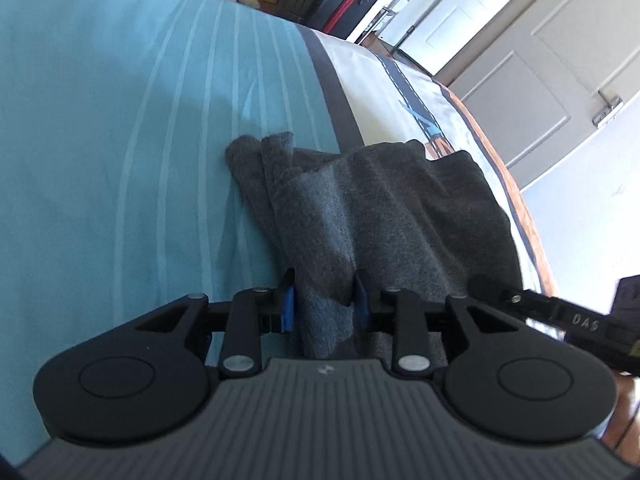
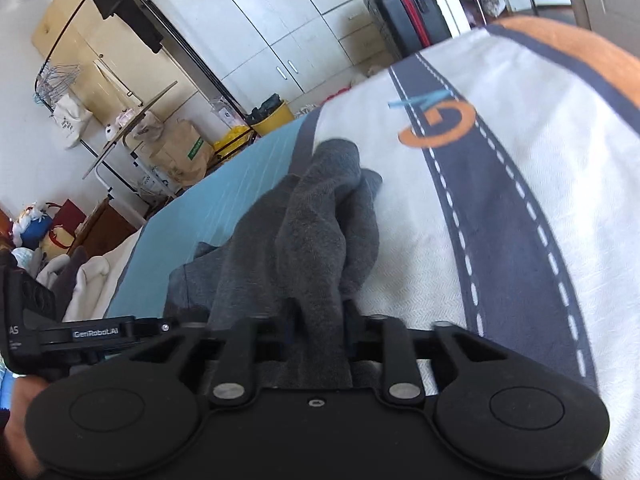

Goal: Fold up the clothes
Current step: 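Grasp the folded shirt bundle with the left gripper while the right gripper grasps it too, then lift the bundle with both grippers and carry it to the clothes stack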

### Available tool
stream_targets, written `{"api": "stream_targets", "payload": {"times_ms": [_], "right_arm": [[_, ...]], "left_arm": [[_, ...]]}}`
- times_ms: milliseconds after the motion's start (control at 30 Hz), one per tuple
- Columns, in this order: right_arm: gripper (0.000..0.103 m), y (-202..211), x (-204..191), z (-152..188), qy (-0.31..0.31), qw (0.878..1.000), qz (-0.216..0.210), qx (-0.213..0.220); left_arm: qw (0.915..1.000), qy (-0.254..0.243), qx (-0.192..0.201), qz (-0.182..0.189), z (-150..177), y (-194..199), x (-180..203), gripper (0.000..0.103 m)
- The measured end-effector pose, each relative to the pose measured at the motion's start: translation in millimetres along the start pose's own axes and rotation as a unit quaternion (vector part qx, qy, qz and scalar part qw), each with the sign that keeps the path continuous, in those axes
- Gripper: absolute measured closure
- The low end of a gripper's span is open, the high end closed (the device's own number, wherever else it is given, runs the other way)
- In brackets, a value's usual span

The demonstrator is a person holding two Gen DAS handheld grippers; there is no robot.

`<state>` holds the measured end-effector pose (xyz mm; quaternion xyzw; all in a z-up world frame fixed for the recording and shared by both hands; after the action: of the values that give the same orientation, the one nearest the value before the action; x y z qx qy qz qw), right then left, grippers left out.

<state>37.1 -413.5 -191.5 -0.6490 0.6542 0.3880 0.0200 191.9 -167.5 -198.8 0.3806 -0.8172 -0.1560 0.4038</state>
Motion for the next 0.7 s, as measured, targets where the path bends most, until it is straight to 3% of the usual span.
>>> {"api": "stream_targets", "payload": {"times_ms": [67,100,133,167,333,700], "right_arm": [[0.047,-6,-2,4,0.011,1.000,-0.008,0.015],[0.055,-7,-6,5,0.025,0.999,-0.014,0.019],[0.080,-7,-12,5,0.042,0.999,-0.021,0.019],[0.084,-6,-18,5,0.057,0.998,-0.028,0.021],[0.085,11,-47,-4,0.096,0.993,-0.044,0.060],[0.085,22,-55,-11,0.086,0.992,-0.053,0.082]], "left_arm": [[0.9999,-0.012,0.004,0.009,1,1,4,0.083],[0.9997,-0.021,0.008,0.013,0,1,7,0.087],[0.9994,-0.030,0.012,0.013,0,2,10,0.088],[0.9990,-0.040,0.016,0.011,1,3,14,0.088],[0.9923,-0.114,0.048,-0.009,-1,17,35,0.089],[0.9918,-0.110,0.066,-0.007,-4,40,40,0.089]]}}
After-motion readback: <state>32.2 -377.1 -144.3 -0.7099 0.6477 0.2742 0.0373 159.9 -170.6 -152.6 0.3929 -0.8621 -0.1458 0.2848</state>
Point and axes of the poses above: each gripper's, at about its wrist camera, not at the fingertips, and y roughly against the way its jaws point, x to its right, z to its underside, the point moved 4 cm from there along -y, roughly the way its jaws point, and after that the axes turned 11 degrees about x, right-handed, at the moved point
